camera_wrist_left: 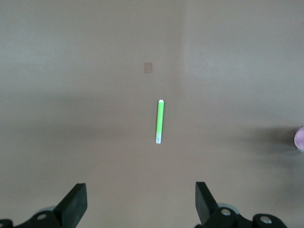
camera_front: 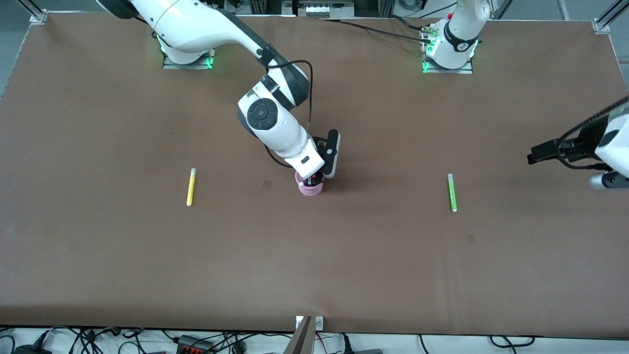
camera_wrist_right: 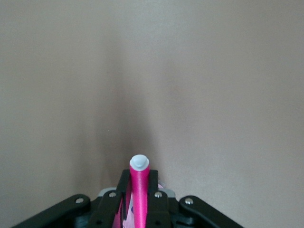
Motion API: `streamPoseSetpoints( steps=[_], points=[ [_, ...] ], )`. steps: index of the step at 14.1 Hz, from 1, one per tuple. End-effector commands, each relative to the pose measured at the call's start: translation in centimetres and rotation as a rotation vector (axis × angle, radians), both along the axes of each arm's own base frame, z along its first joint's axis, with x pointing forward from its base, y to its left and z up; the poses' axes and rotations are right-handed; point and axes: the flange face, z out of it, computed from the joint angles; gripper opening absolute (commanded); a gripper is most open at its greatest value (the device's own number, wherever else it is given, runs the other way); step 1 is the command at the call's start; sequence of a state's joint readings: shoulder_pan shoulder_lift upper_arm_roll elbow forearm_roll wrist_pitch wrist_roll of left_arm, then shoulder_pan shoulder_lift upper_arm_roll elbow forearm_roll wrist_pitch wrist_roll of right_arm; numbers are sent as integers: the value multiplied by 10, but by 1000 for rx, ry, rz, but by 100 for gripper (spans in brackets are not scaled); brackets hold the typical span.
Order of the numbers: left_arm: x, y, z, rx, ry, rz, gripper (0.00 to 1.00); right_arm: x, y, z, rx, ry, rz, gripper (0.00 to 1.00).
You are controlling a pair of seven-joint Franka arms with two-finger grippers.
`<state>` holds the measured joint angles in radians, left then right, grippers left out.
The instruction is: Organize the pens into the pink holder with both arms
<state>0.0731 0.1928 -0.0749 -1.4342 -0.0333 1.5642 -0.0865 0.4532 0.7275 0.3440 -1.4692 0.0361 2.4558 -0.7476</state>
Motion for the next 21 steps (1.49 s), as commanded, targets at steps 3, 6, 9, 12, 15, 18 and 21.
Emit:
streamPoseSetpoints(
  steps=[3, 6, 9, 12, 15, 18, 21],
  points=[
    [-46, -8, 2, -1, -60, -98, 100, -2, -5, -10, -23, 3, 16, 0],
    [-47, -2, -4, 12, -38, -86, 100, -3, -9, -16, -33, 11, 14, 0],
    [-47, -5, -2, 14, -29, -86, 100, -3, -11, -19, -38, 14, 12, 0],
    [-48, -3, -1, 13, -24, -83, 100, -3, -11, -25, -40, 22, 10, 14],
    [-49, -4, 0, 13, -21, -85, 100, -1, -9, -21, -34, 18, 4, 100],
    [-50, -7, 2, 13, -12, -90, 100, -2, -3, 2, -6, 6, -17, 100],
    [-50, -7, 3, 13, -13, -90, 100, -6, -2, 49, 14, 2, -104, 100]
  ],
)
